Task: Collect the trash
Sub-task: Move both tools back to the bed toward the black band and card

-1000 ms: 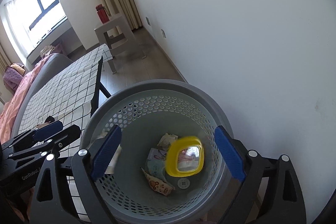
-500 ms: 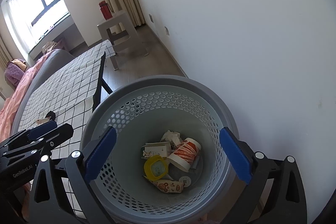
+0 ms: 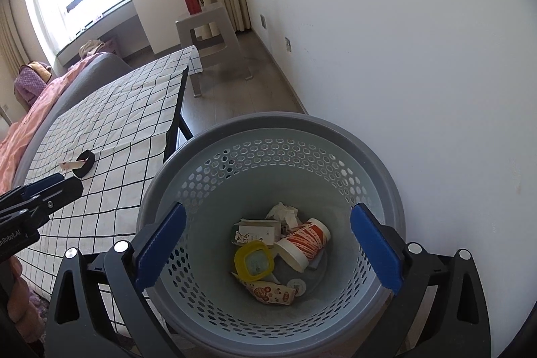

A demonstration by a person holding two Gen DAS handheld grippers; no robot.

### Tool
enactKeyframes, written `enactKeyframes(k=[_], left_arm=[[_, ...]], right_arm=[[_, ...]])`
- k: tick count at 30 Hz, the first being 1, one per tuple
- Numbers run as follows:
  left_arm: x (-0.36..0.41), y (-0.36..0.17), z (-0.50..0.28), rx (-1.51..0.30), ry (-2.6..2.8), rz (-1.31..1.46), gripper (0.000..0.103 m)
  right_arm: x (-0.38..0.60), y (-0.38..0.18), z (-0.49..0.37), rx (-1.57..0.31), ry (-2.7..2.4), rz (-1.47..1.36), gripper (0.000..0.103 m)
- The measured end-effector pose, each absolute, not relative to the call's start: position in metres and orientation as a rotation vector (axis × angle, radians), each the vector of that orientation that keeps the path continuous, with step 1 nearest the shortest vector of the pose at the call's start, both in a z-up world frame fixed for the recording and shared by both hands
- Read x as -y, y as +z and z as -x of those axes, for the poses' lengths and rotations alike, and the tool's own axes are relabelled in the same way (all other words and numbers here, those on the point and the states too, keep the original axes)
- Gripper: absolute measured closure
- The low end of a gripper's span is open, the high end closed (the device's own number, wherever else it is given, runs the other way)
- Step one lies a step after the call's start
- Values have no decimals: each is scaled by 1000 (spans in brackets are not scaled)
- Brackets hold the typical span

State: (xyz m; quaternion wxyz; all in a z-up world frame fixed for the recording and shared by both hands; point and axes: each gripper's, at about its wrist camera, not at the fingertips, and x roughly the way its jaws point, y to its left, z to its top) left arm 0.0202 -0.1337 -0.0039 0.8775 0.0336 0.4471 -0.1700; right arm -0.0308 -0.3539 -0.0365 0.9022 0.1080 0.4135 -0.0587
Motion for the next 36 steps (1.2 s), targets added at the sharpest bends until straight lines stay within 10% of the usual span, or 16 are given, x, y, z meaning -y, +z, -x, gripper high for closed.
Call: enactKeyframes(k=[36], left_arm=[[-69, -58, -124, -1009, -44, 158, 42]], right_arm=[[169, -51, -72, -858, 186, -52, 6]])
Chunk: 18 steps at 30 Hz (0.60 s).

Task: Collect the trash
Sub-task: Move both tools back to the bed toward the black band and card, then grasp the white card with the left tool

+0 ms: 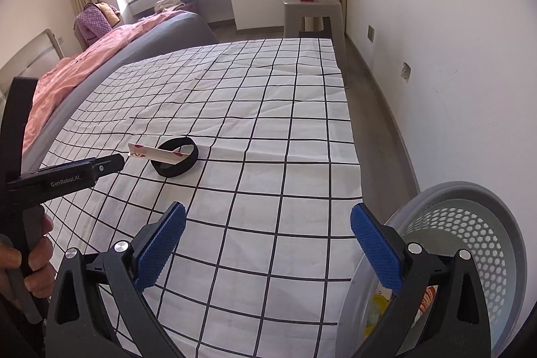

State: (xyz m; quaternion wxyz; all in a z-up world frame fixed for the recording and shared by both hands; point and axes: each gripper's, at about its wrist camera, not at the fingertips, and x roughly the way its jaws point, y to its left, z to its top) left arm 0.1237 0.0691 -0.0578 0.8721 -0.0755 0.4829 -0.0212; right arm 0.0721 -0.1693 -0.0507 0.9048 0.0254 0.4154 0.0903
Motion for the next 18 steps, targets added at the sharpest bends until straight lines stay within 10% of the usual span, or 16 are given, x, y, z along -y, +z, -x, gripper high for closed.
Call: enactKeyframes(k=[18], left_arm=[[-64, -79, -162, -1015, -37, 243, 42]], right_arm=[[183, -62, -77, -875, 203, -120, 6]])
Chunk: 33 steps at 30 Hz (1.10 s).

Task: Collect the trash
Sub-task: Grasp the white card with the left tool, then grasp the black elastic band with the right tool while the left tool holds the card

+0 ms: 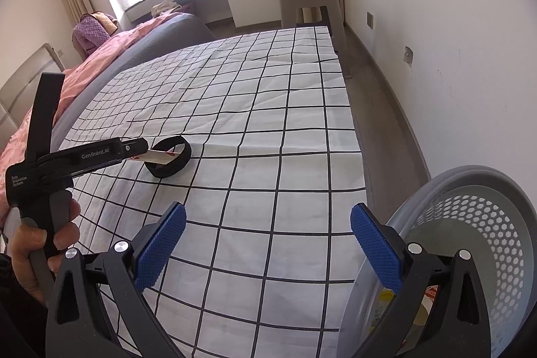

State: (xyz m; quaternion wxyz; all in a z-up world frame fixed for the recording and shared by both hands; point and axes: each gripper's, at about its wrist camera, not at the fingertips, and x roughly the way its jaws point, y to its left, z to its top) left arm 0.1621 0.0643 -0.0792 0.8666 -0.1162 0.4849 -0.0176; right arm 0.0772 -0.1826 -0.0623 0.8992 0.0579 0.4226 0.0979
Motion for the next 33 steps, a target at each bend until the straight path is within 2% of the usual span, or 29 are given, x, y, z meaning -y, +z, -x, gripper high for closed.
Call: enactKeyframes(k=[4, 7, 9, 12, 22, 33], left_arm=[[-66, -80, -166, -1010, -51, 280, 42], [-66, -80, -168, -1010, -66, 298, 58], [-65, -81, -169, -1017, -69, 295, 75], [-66, -79, -168, -1010, -71, 297, 79], [-66, -67, -161, -985, -82, 285, 84], [-67, -26, -148, -882, -62, 221, 88]], right_arm=[[181, -64, -77, -876, 204, -109, 6], [181, -65, -78, -881, 202, -114, 6], [182, -66, -78, -884, 201, -117, 6], [180, -69, -79, -889, 201, -114, 6], [178, -73, -79, -897, 205, -104, 6], [168, -75, -82, -911, 226, -112, 6]])
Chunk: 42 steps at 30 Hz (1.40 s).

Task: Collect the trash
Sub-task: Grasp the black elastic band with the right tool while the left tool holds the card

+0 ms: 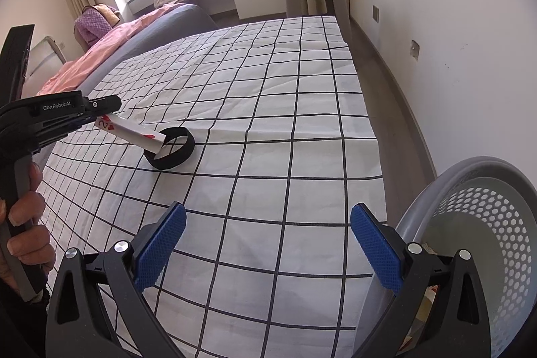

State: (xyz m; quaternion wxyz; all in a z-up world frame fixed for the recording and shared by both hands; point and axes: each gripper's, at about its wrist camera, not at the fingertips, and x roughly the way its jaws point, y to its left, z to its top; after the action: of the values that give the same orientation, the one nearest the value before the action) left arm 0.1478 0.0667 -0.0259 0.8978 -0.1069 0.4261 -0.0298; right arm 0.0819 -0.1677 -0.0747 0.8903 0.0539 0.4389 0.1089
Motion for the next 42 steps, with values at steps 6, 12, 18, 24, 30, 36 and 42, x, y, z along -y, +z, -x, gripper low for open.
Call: enactKeyframes(k=[6, 12, 18, 24, 30, 36, 42], left_arm=[[-77, -10, -140, -837, -27, 194, 88], [-93, -3, -137, -819, 6, 193, 88], [-109, -3, -137, -824, 51, 200, 88], [-116, -4, -136, -823, 78, 184, 88], [-120, -6, -137, -827, 97, 177, 88], [-117, -6, -135, -820, 100, 159, 88], [-107, -6, -132, -812, 91, 128, 88]], right_arm=[[137, -68, -89, -898, 286, -82, 6], [95, -76, -112, -926, 353, -33, 6], [61, -87, -134, -942, 345, 52, 6], [41, -97, -150, -971, 316, 135, 7], [33, -106, -157, -981, 330, 176, 41], [36, -102, -152, -964, 345, 176, 67], [55, -89, -139, -960, 340, 116, 70]])
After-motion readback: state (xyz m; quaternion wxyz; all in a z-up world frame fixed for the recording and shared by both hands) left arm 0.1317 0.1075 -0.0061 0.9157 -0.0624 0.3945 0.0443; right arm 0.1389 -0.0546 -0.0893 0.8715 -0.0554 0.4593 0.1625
